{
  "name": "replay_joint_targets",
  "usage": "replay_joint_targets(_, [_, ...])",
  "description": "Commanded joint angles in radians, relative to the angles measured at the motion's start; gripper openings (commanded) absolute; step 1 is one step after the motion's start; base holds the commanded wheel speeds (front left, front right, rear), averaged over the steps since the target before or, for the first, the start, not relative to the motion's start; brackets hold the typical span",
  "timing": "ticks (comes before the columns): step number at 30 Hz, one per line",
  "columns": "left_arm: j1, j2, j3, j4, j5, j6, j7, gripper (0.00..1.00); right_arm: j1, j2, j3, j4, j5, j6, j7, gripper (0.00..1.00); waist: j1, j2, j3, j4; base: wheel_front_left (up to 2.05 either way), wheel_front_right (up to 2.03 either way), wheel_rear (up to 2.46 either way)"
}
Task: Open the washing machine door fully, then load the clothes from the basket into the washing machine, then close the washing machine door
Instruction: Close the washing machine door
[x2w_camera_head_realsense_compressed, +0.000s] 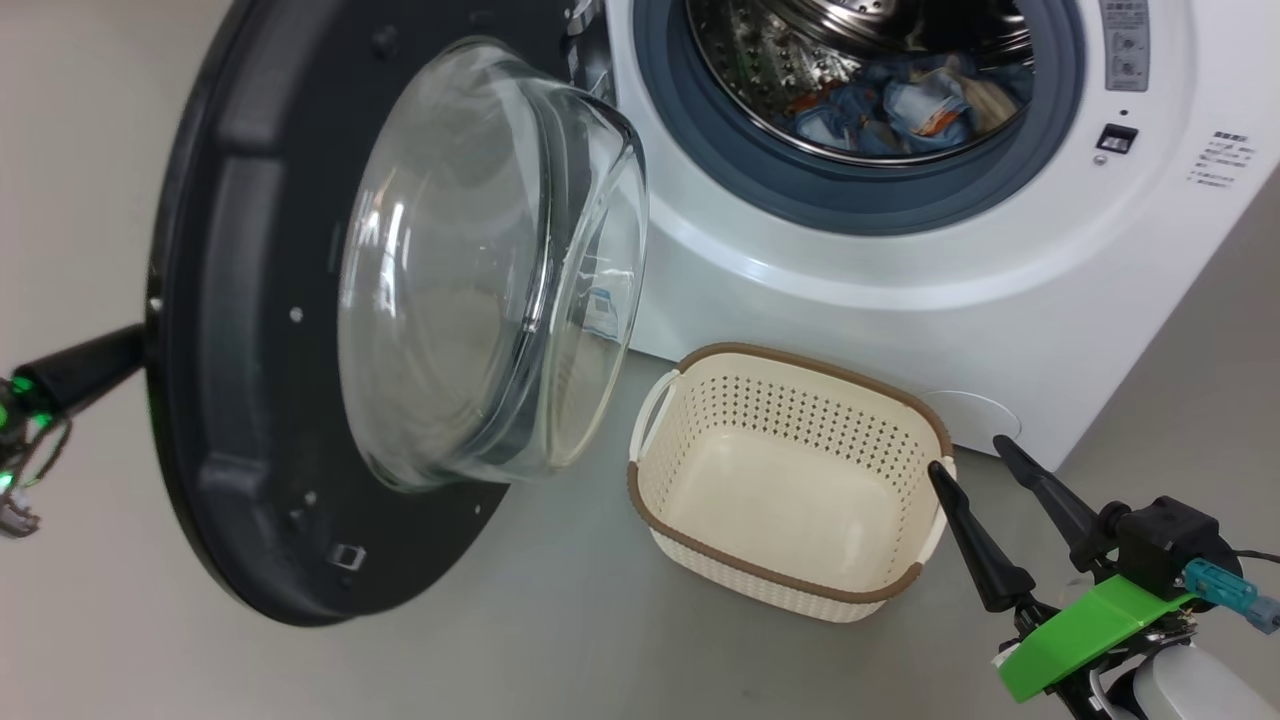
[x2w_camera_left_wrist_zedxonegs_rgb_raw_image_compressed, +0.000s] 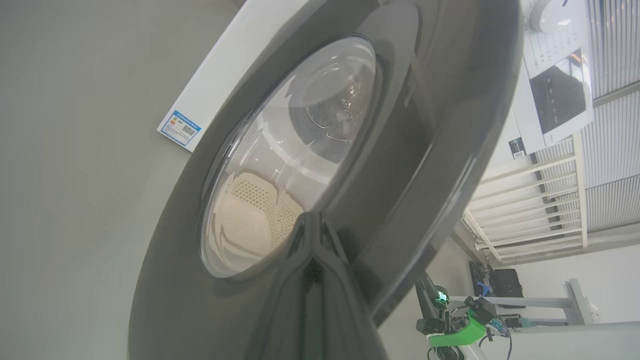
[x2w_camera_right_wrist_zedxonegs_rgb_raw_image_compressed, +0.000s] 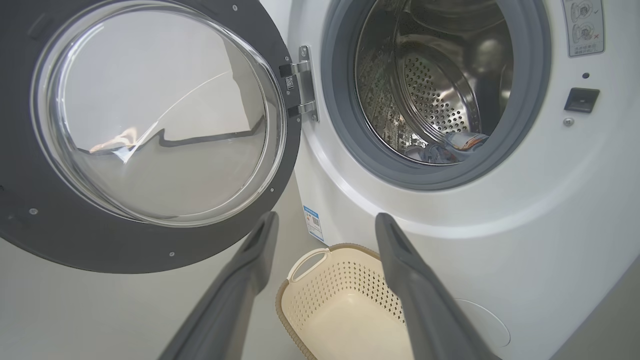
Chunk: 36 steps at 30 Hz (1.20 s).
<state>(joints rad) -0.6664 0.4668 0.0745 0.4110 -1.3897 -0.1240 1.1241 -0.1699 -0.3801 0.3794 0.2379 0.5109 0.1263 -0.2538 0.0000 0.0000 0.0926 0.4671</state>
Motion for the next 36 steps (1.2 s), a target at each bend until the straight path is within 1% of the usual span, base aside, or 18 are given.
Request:
replay_joint_targets(1, [-0.005,0.029,0.016,-0.053,-0.014,-0.007,0.017,0.00,0.007,-0.009,0.006,-0.020,0.016,0.004,-0.008,1.00,0.0000,0.0000,-0.011,-0.014,0.00,0.00,0.00])
replay_joint_targets(10, [0.037,-0.027,-0.043,-0.191,-0.034,-0.006,0.045,0.00,0.029,0.007,-0.013,-0.020,0.011,0.004,-0.008,1.00,0.0000,0.0000,-0.040,-0.073,0.00,0.00,0.00])
replay_joint_targets(17, [0.059,-0.062,-0.075,-0.268,-0.024,0.009,0.044,0.00,0.036,0.017,-0.022,-0.022,0.007,0.004,-0.008,1.00,0.0000,0.0000,-0.046,-0.127,0.00,0.00,0.00])
replay_joint_targets(29, [0.061,-0.106,-0.100,-0.289,0.001,0.013,0.007,0.00,0.040,0.029,-0.038,-0.025,0.003,0.004,-0.008,1.00,0.0000,0.0000,-0.051,-0.257,0.00,0.00,0.00])
replay_joint_targets(36, [0.053,-0.114,-0.105,-0.283,0.019,0.012,-0.013,0.00,0.043,0.027,-0.051,-0.029,0.003,0.004,-0.008,1.00,0.0000,0.0000,-0.042,-0.297,0.00,0.00,0.00])
